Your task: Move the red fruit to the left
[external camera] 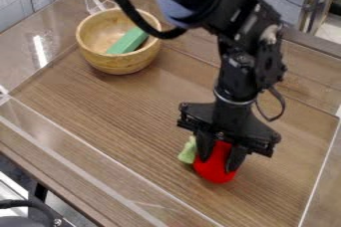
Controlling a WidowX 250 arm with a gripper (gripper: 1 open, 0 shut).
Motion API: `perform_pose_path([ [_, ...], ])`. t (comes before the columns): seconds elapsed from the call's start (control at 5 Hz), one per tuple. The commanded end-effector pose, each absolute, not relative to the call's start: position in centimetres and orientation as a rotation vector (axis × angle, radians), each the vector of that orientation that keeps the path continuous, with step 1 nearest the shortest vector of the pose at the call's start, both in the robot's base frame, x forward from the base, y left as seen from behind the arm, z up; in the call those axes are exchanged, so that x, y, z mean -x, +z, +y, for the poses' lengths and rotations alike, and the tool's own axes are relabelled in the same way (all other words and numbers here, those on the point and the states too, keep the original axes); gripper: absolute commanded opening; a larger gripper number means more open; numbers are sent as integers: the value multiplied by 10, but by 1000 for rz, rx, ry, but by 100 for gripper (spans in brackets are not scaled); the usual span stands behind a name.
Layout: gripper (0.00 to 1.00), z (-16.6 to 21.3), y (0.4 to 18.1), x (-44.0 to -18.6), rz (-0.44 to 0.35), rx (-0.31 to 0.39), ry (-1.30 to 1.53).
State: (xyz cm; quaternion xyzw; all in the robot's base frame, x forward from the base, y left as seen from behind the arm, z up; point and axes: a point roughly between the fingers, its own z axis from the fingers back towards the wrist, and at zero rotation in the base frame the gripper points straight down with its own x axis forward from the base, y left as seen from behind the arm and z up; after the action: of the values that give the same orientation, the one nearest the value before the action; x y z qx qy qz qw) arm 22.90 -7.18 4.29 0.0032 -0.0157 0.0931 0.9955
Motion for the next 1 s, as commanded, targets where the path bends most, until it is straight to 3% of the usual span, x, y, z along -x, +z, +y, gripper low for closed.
perform_pose_path([
  [0.0, 0, -71, 84, -239, -131, 35, 202],
  [0.2, 0, -40, 103, -234, -167, 35, 274],
  [0.4, 0, 3, 100, -224, -167, 20, 339],
  [0.8, 0, -17, 109, -247, -156, 61, 172],
])
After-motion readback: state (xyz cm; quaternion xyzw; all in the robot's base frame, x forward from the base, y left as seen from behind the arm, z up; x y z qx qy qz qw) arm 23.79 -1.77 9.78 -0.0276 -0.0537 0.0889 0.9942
